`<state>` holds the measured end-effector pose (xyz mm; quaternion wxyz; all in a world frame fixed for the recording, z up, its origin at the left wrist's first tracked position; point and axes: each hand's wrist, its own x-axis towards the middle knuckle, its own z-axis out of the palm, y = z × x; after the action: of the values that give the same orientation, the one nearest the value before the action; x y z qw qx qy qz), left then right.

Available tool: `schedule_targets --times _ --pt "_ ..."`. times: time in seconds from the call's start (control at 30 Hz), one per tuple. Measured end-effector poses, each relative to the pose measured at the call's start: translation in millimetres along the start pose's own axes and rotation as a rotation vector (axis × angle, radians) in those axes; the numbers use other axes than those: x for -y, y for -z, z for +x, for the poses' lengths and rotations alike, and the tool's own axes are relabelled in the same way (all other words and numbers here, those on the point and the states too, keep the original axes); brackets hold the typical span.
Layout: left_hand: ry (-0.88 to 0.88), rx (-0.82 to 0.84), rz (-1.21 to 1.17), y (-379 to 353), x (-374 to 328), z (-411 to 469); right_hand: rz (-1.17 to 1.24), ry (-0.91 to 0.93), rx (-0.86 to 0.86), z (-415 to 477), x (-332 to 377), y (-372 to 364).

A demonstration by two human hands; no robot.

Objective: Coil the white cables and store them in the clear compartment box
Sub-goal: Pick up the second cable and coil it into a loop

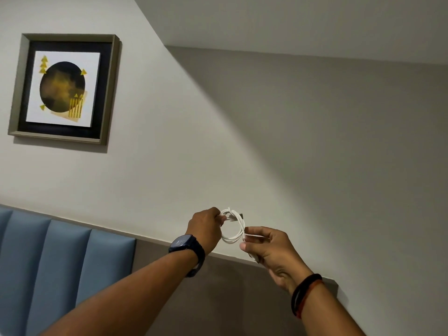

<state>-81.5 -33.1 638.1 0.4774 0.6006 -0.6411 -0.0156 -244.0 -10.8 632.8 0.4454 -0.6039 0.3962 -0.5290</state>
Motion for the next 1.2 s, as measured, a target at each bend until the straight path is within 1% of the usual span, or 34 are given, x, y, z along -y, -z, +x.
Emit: schedule_targets --times 0.1,0.23,0.37,0.43,0.5,0.6,0.83,0.9,0.97,1.07,1.13,1.2 --pt "0.035 0.002 -0.154 -0.5 1.3 -0.9 -0.045 0.011 -0.011 0.8 -3.5 5.2" --pt "0.061 0.019 -0.32 -2.2 -5.2 -4.9 -0.202 0.099 -0.124 3.2 -9.8 5.5" --pt "0.049 0.044 -0.313 -5.3 -10.7 -8.4 -0.35 0.161 -0.269 7.9 -12.6 4.6" --pt "0.044 0.048 -0.309 -8.3 -13.5 -10.0 -0.366 0.179 -0.311 10.0 -13.0 3.5" --pt "0.025 0.048 -0.288 -10.8 -15.9 -11.7 -0.325 0.175 -0.362 12.3 -15.1 2.2" --pt "-0.022 0.042 -0.225 -13.9 -19.3 -14.0 -0.193 0.104 -0.418 13.0 -16.2 -1.1" --pt "-0.039 0.018 -0.143 -17.0 -24.2 -16.2 0.253 -0.019 -0.291 9.8 -6.0 -3.2" --pt "-0.044 0.015 -0.119 -16.4 -23.1 -15.5 0.238 0.0 -0.247 8.9 -4.3 -3.5" --pt "-0.072 0.026 -0.094 -17.0 -22.6 -15.4 0.219 0.009 -0.242 6.9 -3.8 -3.5" --pt "-0.109 0.043 -0.081 -18.7 -21.5 -16.5 0.283 -0.039 -0.257 6.5 -3.4 -1.6" --pt "-0.123 0.046 -0.058 -19.5 -19.4 -16.0 0.342 -0.087 -0.222 5.9 -2.6 -1.0" --pt "-0.13 0.041 -0.069 -19.8 -17.1 -14.6 0.349 -0.12 -0.176 5.6 -2.7 0.2"
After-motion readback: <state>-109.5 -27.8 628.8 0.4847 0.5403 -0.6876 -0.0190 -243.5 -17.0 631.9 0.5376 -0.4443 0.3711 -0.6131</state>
